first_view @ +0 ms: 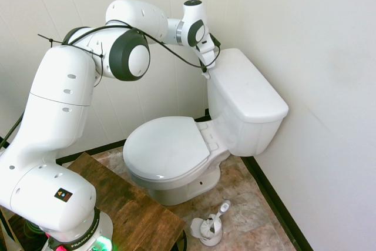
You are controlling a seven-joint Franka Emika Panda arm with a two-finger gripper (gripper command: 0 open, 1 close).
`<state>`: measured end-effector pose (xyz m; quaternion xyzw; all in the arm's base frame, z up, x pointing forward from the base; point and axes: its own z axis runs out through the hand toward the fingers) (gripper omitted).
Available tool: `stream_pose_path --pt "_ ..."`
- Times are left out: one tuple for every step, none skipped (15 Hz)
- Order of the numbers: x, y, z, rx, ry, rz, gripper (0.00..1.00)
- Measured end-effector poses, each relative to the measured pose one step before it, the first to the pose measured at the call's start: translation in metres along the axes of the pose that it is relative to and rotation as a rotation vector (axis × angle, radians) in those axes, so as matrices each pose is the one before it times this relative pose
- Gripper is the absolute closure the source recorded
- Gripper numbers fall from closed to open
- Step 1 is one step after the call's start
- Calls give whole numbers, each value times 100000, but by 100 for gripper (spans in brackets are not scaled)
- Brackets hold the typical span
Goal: Flush the toilet
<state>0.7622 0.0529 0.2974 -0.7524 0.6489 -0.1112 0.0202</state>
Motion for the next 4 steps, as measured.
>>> stream_pose_path --pt "6 -28 -70 -358 156 49 100" --pt "28 -59 -142 -244 20 34 100" --pt "-31 -85 -184 -90 -94 -27 100" --pt "-169 -95 -253 436 -1063 -329 0"
